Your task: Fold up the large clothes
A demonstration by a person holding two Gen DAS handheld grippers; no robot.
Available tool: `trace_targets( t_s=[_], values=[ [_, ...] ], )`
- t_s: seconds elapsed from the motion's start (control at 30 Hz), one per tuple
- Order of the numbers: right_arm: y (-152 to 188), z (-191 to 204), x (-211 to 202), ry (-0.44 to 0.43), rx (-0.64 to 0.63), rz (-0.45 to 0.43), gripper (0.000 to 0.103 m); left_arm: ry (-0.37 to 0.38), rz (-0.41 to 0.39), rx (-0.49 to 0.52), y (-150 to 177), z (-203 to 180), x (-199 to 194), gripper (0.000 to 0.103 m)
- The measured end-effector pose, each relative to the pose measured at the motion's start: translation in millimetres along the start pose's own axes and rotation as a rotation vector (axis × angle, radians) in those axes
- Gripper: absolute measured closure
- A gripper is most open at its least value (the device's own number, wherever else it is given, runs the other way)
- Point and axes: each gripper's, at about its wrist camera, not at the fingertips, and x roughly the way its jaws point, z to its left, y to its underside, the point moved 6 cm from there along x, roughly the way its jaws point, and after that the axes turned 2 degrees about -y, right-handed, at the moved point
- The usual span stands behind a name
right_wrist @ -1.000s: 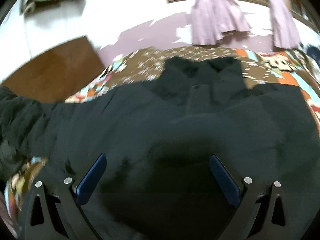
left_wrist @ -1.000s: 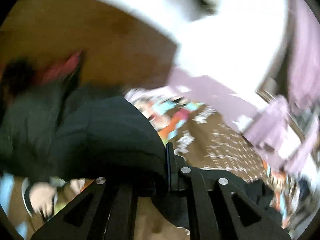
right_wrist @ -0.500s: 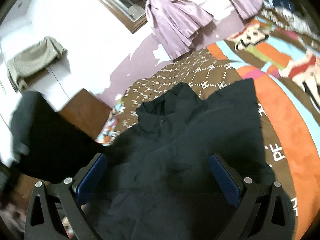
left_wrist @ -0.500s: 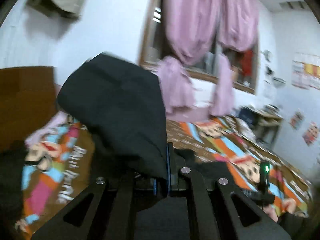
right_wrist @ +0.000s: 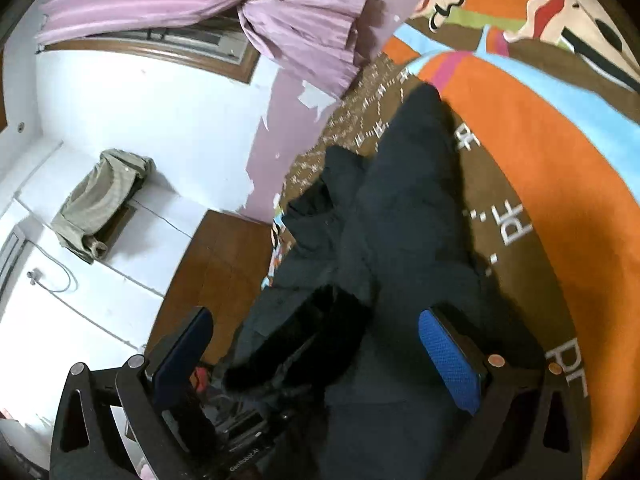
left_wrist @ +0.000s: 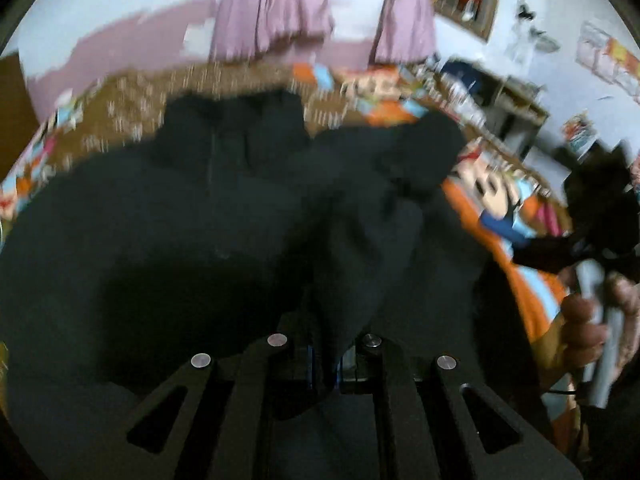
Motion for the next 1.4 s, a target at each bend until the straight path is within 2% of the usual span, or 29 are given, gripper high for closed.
trace_targets(
  t_s=[0.17, 0.2, 0.3, 0.43, 0.53, 0.6, 0.67, 0.7, 0.8, 0.97, 1.0, 1.1, 1.17, 1.23, 1.27, 1.3, 1.4],
  values=[
    [5, 3, 7, 0.086, -0.022, -0.005, 0.000, -0.004, -0.012, -0.031, 20, 4, 11, 0.098],
    [6, 2, 8, 0.093, -0.023, -0.005, 0.002, -0.007, -0.015, -0.027, 23, 5, 11, 0.095],
    [13, 3, 12, 0.123, -0.011, 0.015, 0.014, -0.005, -0.010, -0.013, 28, 3, 7, 0.092],
    [24, 2, 12, 0.109, 0.026, -0.007, 0.021, 0.012, 0.000, 0.006, 31, -1, 4, 0.082],
    [33, 4, 27, 0.125, 0.018, 0.034, 0.049, 0.007, -0.004, 0.018, 32, -2, 6, 0.081],
    [35, 3, 35, 0.156, 0.017, 0.059, 0.079, 0.009, -0.004, 0.015, 33, 0, 6, 0.081],
    [36, 0, 38, 0.208, -0.007, 0.057, 0.095, 0.020, -0.001, 0.001, 34, 1, 6, 0.081],
    [36, 2, 36, 0.208, -0.018, 0.050, 0.096, 0.032, 0.006, -0.009, 34, 1, 5, 0.078],
    [27, 21, 25, 0.249, -0.138, -0.018, 0.098, 0.060, 0.011, -0.038, 36, 3, -7, 0.070],
    [5, 40, 6, 0.390, -0.299, -0.149, 0.098, 0.086, -0.022, -0.060, 44, 18, -45, 0.059],
    [5, 40, 10, 0.421, -0.315, -0.153, 0.098, 0.078, -0.034, -0.069, 44, 23, -51, 0.052],
    [8, 29, 23, 0.544, -0.391, -0.132, 0.094, 0.005, -0.081, -0.111, 36, 52, -69, 0.042],
    [10, 26, 26, 0.629, -0.428, -0.150, 0.090, -0.086, -0.096, -0.116, 25, 77, -75, 0.038],
    [10, 31, 22, 0.677, -0.483, -0.197, 0.075, -0.186, -0.108, -0.114, 11, 101, -77, 0.038],
    [10, 37, 20, 0.694, -0.529, -0.222, 0.061, -0.228, -0.121, -0.119, 2, 115, -78, 0.038],
    [9, 41, 20, 0.695, -0.559, -0.231, 0.055, -0.249, -0.127, -0.124, -3, 124, -78, 0.038],
    [18, 59, 37, 0.656, -0.696, -0.195, 0.053, -0.316, -0.132, -0.155, -20, 156, -68, 0.038]
  ],
)
